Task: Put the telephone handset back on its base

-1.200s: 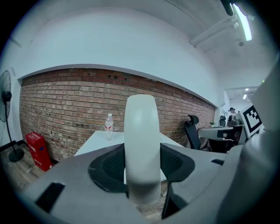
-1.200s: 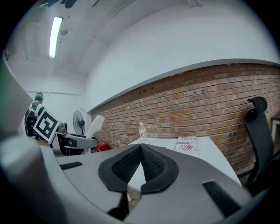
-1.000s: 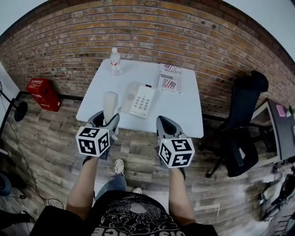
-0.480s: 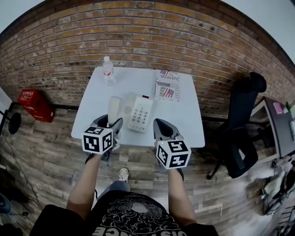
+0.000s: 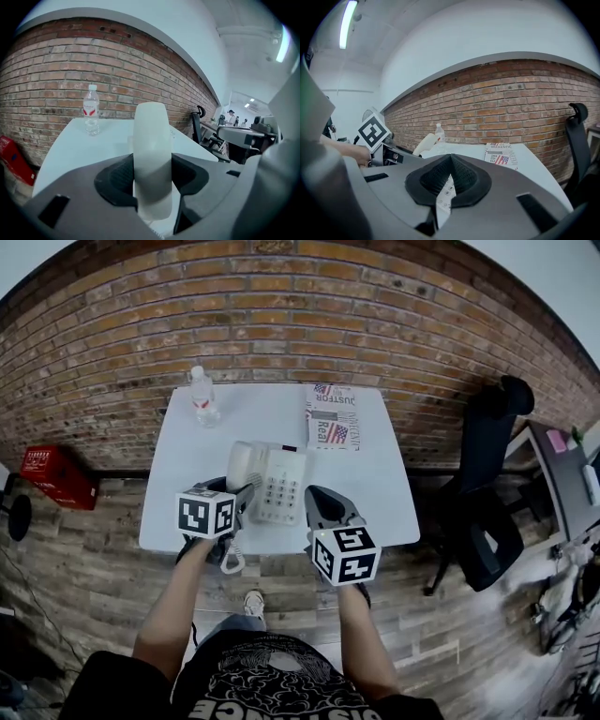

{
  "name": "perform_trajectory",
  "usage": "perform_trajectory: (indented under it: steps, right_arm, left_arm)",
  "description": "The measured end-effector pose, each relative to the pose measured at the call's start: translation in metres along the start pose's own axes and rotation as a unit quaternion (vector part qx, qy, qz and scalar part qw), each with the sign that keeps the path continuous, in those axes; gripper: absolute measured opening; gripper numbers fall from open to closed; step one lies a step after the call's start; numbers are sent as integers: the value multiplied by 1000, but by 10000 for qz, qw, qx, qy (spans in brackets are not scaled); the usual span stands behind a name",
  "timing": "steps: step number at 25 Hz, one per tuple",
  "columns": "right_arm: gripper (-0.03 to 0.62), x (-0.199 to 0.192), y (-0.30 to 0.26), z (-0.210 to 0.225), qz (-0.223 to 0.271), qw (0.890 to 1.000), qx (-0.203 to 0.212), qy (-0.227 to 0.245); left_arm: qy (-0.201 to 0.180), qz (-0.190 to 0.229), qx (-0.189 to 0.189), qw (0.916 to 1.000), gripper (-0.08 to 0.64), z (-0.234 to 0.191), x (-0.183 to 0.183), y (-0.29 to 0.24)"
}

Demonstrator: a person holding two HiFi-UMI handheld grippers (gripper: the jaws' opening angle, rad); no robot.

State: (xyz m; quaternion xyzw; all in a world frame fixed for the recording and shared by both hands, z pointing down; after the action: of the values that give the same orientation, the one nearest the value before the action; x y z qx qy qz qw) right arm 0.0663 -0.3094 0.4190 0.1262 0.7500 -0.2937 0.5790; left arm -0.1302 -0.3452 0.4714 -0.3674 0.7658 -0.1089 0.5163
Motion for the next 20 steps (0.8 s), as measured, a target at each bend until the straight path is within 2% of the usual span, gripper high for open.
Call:
perform_trajectory:
  steps: [9, 20]
  right_arm:
    - [0, -2, -21, -4, -145, 9999, -84, -37]
    - [0, -4, -30, 0, -263, 9994, -231, -80]
  left_arm:
    - [267, -633, -75, 9976, 215, -18, 9, -36]
    - [547, -1328, 239, 9893, 215, -35, 11, -75]
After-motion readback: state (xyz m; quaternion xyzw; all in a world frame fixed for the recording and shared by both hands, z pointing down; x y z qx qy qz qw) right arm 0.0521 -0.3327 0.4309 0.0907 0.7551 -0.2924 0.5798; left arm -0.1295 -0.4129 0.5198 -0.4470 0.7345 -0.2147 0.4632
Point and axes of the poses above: the fingertips, and each gripper's own axes: y backward along the fingers, z to its right, x out of its top, the point moved 6 cm from there along y, backward along the fingers, and after that the axes turned 15 degrees about y, right-handed, at the moved point
